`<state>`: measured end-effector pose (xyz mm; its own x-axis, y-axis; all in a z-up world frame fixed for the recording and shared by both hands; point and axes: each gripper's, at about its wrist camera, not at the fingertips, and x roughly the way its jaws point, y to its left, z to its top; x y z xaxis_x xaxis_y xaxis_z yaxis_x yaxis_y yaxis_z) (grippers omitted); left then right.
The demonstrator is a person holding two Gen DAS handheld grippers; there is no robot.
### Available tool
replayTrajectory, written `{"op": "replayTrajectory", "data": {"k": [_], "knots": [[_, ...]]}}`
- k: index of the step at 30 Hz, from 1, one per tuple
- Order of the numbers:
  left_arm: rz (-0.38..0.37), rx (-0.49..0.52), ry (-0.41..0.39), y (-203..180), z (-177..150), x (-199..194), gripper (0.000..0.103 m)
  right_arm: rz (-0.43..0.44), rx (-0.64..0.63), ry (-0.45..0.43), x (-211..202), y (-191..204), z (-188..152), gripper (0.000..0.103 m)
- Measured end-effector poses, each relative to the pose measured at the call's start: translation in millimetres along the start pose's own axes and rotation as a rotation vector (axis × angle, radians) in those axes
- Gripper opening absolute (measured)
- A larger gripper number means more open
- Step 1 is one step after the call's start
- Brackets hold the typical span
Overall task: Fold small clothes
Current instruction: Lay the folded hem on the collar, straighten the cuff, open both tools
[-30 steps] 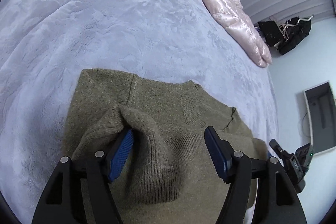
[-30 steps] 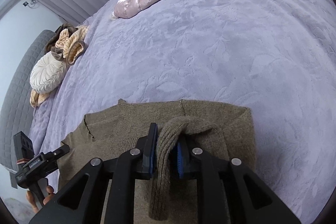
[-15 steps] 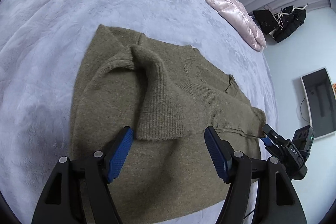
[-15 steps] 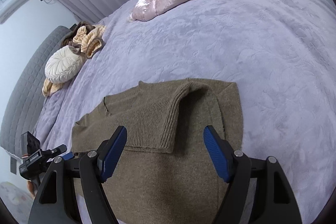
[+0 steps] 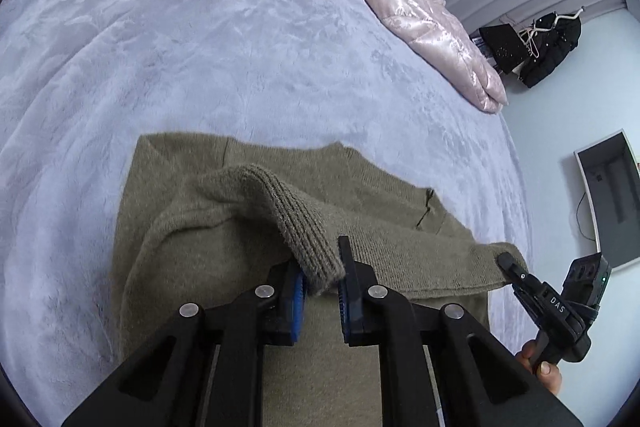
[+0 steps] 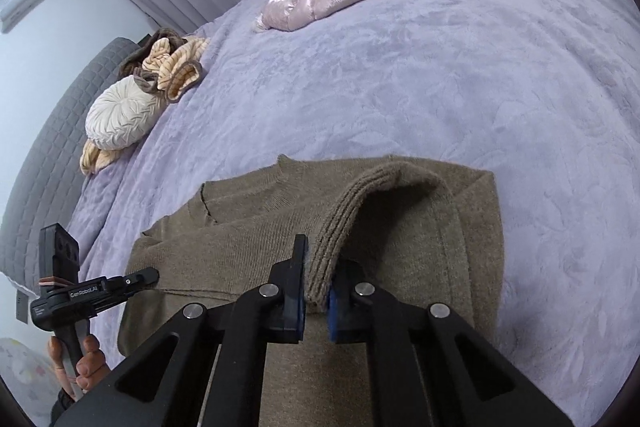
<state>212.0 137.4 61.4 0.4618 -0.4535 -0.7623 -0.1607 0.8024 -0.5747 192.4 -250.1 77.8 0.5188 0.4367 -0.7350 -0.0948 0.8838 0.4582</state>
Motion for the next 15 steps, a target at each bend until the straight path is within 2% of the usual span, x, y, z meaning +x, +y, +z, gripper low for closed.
{"op": "replayTrajectory", "data": {"k": [5,6,7,9,10,11,12,13,15], "knots": [[-0.046,-0.111,-0.049,14,28,4,0.016,0.041,0.06,-0.052,3,-2,25,0.008],[-0.05,-0.145,-0.052,18,33,7,0.027,0.054,0.08,-0.062,6,-4,30,0.008],[-0.045,-0.178,-0.058,24,36,9,0.061,0.067,0.106,-0.07,9,-7,34,0.009],[0.006,-0.227,-0.114,32,38,6,0.103,0.071,0.156,-0.082,17,-12,41,0.013],[0.028,-0.238,-0.158,36,38,1,0.102,0.059,0.172,-0.079,21,-14,43,0.014],[0.014,-0.235,-0.174,39,38,-3,0.102,0.051,0.184,-0.073,25,-16,45,0.016],[-0.003,-0.236,-0.172,42,39,-3,0.102,0.043,0.191,-0.07,29,-17,45,0.016],[-0.01,-0.242,-0.167,47,39,-5,0.102,0.035,0.19,-0.068,31,-18,44,0.021],[-0.007,-0.226,-0.183,52,38,-13,0.102,0.002,0.176,-0.073,33,-18,43,0.045]]}}
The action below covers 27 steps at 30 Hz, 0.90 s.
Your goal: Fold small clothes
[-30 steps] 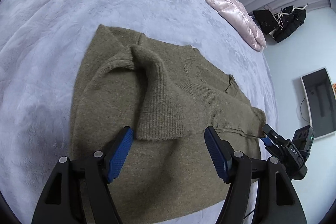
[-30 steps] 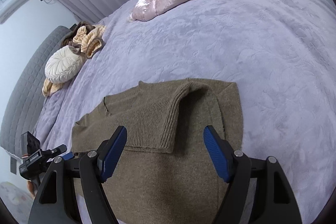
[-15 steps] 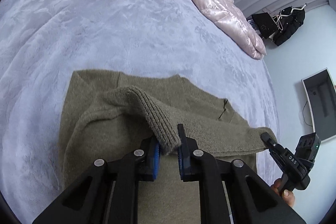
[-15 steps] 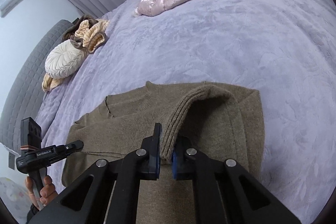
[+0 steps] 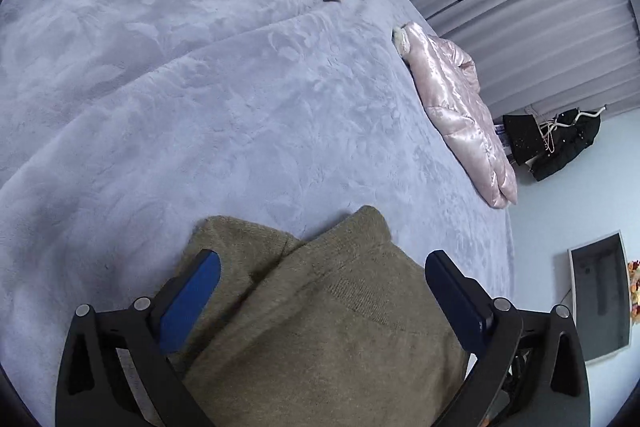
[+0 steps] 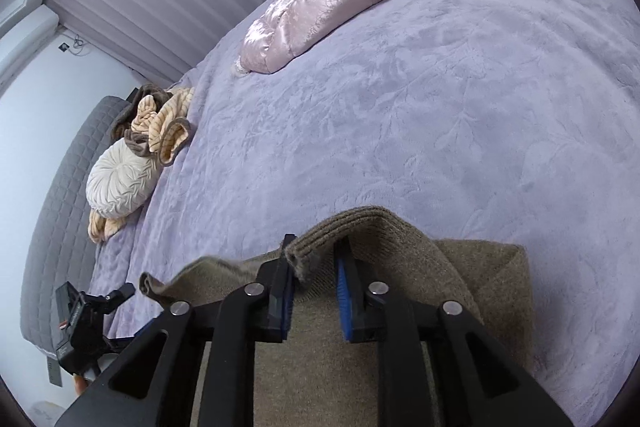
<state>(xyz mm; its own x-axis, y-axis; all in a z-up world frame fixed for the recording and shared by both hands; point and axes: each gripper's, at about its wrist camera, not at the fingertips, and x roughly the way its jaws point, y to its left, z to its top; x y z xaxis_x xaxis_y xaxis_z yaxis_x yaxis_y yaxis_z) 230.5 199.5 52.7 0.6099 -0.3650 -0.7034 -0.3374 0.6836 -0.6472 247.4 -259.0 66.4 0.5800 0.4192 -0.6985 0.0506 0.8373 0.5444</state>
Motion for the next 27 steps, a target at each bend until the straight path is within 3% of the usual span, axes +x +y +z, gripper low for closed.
{"op": "replayTrajectory", "data": {"k": [1,2,5,9,12,16,17,21,22,27], "knots": [[-0.002,0.023,-0.017,1,0,-6,0.102,-0.016,-0.011,-0.018,-2,0,-1,0.066],[0.0,0.052,-0.031,0,0,-12,0.102,-0.03,-0.018,-0.046,-7,-1,-1,0.072],[-0.026,0.166,-0.024,-16,-7,-19,0.102,-0.049,-0.025,-0.117,-26,-2,0,0.072],[-0.112,0.384,0.133,-67,-46,10,0.102,-0.13,-0.198,-0.128,-32,22,-5,0.072],[-0.042,0.556,0.187,-95,-78,41,0.102,-0.165,-0.324,-0.057,-11,45,-17,0.072],[0.128,0.496,0.164,-77,-60,70,0.102,-0.203,-0.421,0.054,25,58,-35,0.072],[0.124,0.438,0.147,-64,-47,68,0.102,-0.214,-0.426,0.07,31,54,-37,0.072],[-0.028,0.16,0.075,-11,3,40,0.102,-0.248,-0.396,0.069,33,33,-36,0.072],[-0.035,0.102,0.041,1,12,32,0.102,-0.243,-0.377,0.059,31,26,-33,0.072],[-0.024,-0.006,0.049,41,21,12,0.102,-0.235,-0.259,0.042,26,0,-20,0.072]]}}
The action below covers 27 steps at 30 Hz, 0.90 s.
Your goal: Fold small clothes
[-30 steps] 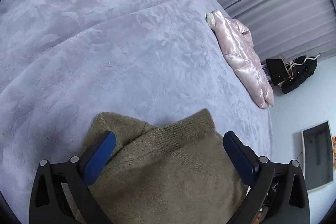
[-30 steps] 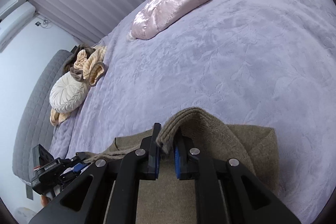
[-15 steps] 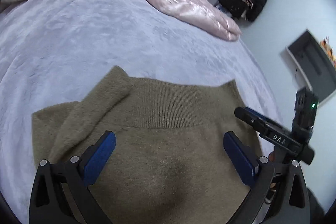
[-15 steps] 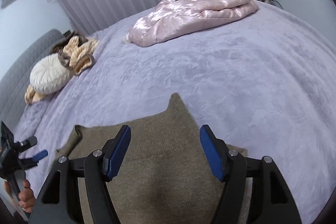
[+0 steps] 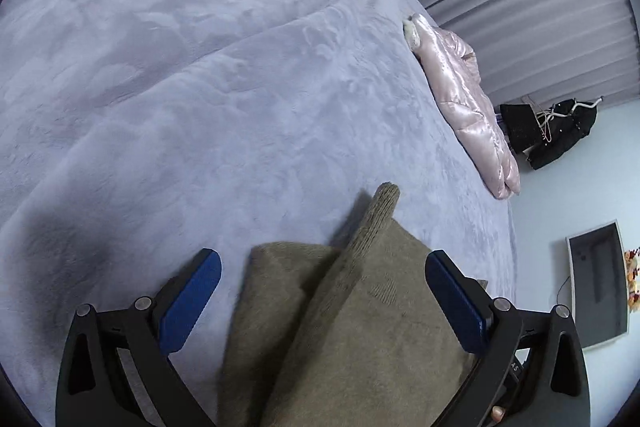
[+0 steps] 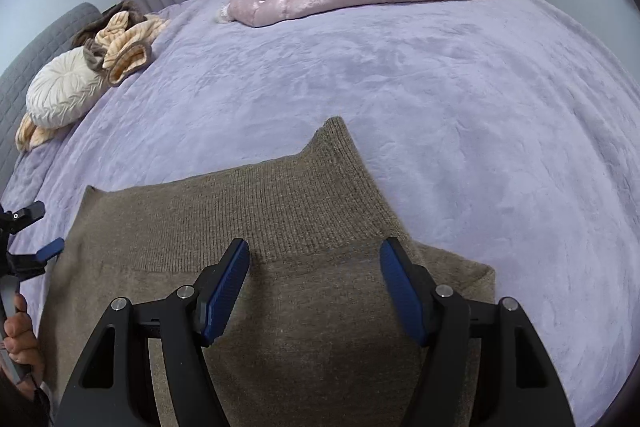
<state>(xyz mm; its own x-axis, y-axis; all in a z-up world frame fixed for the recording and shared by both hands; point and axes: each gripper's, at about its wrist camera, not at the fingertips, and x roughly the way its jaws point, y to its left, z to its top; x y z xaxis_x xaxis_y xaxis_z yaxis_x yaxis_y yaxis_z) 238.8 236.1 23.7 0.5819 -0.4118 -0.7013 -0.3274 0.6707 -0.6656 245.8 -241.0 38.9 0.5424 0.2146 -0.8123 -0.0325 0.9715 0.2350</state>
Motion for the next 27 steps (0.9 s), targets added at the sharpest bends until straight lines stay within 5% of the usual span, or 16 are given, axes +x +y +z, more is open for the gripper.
{"op": "replayTrajectory", "data": {"k": [5,10,16,19,27], "knots": [[0.08,0.087,-0.011,8,-50,-43,0.102,-0.039,0.028,-0.051,-29,2,-6,0.072],[0.221,0.246,0.029,-12,-117,-61,0.102,-0.036,-0.071,-0.103,-83,20,-41,0.079],[0.322,0.384,0.065,-38,-179,-58,0.102,-0.08,-0.251,-0.023,-98,40,-103,0.079],[0.374,0.369,0.112,-22,-190,-54,0.102,-0.088,-0.249,0.022,-94,28,-126,0.079],[0.144,0.141,0.057,45,-175,-115,0.102,-0.131,-0.088,-0.009,-142,-31,-151,0.08]]}}
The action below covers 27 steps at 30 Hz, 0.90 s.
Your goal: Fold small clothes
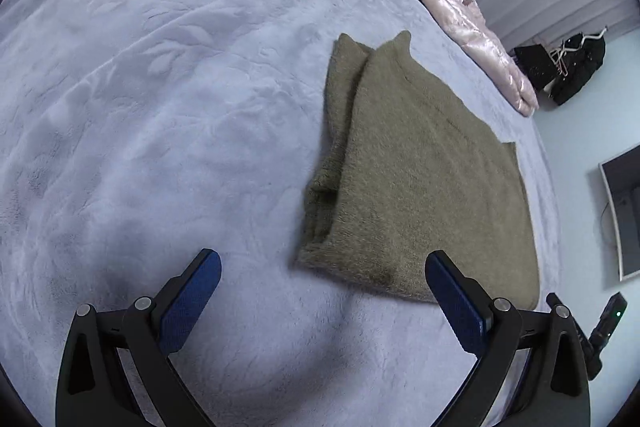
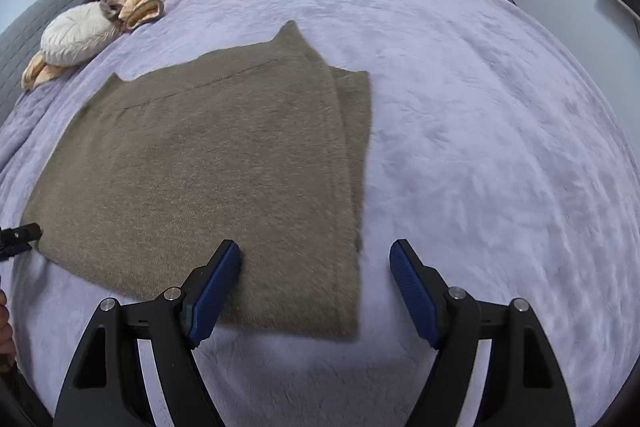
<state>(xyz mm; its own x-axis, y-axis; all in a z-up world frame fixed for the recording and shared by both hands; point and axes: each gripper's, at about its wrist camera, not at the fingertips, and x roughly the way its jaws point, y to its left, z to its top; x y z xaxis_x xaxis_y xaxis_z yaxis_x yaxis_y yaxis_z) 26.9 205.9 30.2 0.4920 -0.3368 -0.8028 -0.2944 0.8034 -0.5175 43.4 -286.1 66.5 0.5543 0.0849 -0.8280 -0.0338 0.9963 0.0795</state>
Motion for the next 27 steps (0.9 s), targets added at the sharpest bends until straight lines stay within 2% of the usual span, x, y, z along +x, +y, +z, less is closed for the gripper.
{"op": "replayTrajectory", "data": {"k": [5,6,9,12,14,17,19,22,23,25,27], "knots": [[-0.18,0.007,0.066,-5,8,14,0.102,-0.006,0.011,-0.053,-35,-2,-8,0.08],[-0.195,0.008,0.084,-10,11,22,0.102,0.006,0.009,-0.059,-39,3,-8,0.08],[-0.159,-0.024,0.119,-10,20,47,0.102,0.056,0.004,-0.056,-44,20,-10,0.08],[-0.221,-0.066,0.103,1,20,45,0.102,0.072,-0.038,-0.038,-44,44,-12,0.08],[-0.291,-0.092,0.076,11,18,36,0.102,0.07,-0.089,-0.031,-45,62,-15,0.08],[-0.36,-0.14,0.08,24,22,41,0.102,0.072,-0.15,-0.026,-47,82,-19,0.08],[-0.386,-0.15,0.079,21,29,50,0.102,0.081,-0.169,-0.014,-44,92,-19,0.08],[-0.398,-0.107,0.1,-1,39,64,0.102,0.074,-0.201,0.007,-37,109,-15,0.08],[-0.404,-0.083,0.104,-10,40,67,0.097,0.074,-0.21,0.009,-36,114,-14,0.08],[-0.402,-0.033,0.117,-23,36,71,0.051,0.085,-0.224,0.009,-38,123,-8,0.08],[-0.379,-0.033,0.143,-22,29,83,0.035,0.094,-0.235,0.008,-38,130,1,0.08]]}}
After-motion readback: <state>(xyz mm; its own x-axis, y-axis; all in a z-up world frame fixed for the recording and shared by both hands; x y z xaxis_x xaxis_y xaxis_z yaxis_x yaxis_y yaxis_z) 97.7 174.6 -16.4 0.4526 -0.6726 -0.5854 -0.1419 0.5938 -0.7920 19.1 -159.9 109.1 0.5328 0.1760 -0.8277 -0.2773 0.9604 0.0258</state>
